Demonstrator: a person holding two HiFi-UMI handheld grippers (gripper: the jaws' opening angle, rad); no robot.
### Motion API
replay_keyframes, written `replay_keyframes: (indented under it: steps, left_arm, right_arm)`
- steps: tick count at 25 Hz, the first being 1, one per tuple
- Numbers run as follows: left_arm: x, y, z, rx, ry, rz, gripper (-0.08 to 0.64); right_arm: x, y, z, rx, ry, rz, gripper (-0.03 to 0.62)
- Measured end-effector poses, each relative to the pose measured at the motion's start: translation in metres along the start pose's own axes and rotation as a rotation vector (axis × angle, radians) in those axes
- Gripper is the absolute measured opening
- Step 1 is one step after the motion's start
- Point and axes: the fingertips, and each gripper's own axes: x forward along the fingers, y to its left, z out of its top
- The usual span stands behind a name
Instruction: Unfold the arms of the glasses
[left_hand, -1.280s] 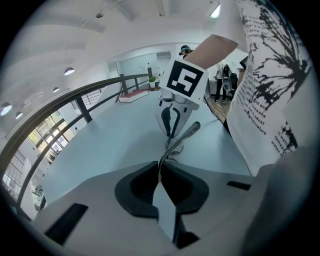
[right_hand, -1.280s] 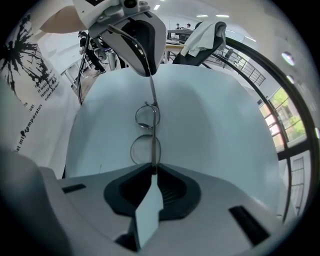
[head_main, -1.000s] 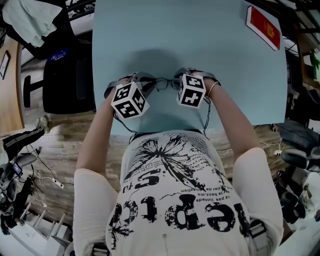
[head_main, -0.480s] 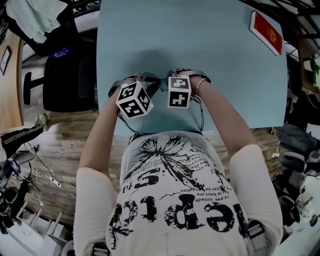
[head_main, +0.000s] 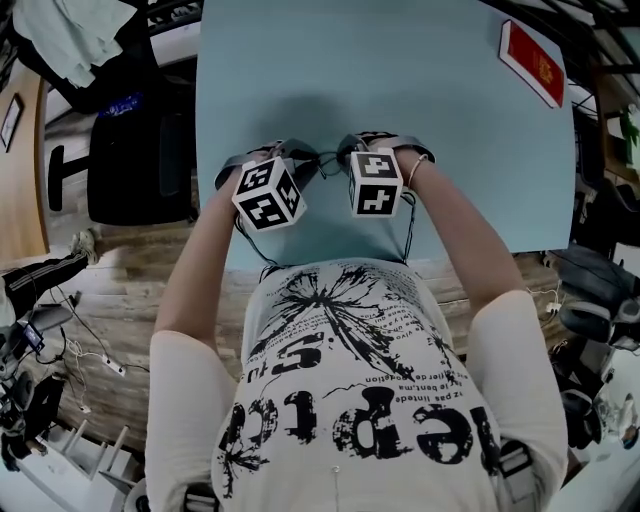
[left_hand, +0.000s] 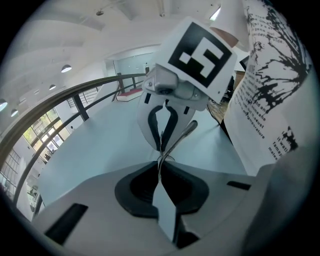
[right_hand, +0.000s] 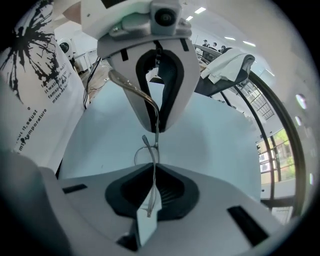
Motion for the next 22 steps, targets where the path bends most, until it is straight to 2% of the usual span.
replay_keyframes:
  steps: [13,22]
  left_arm:
    - [0.004,0.002,-0.003,0.028,0.027,0.001,0.031]
    - [0.004,0.002,0.002,0.036,0.045,0.034,0.031]
  right_arm:
    - [-0.046,-0.002,-0.025,0.036,-0.038,-0.123,0.026]
    - [-0.067,0.007,-0.063,0.141,-0.027,-0.174,0.028]
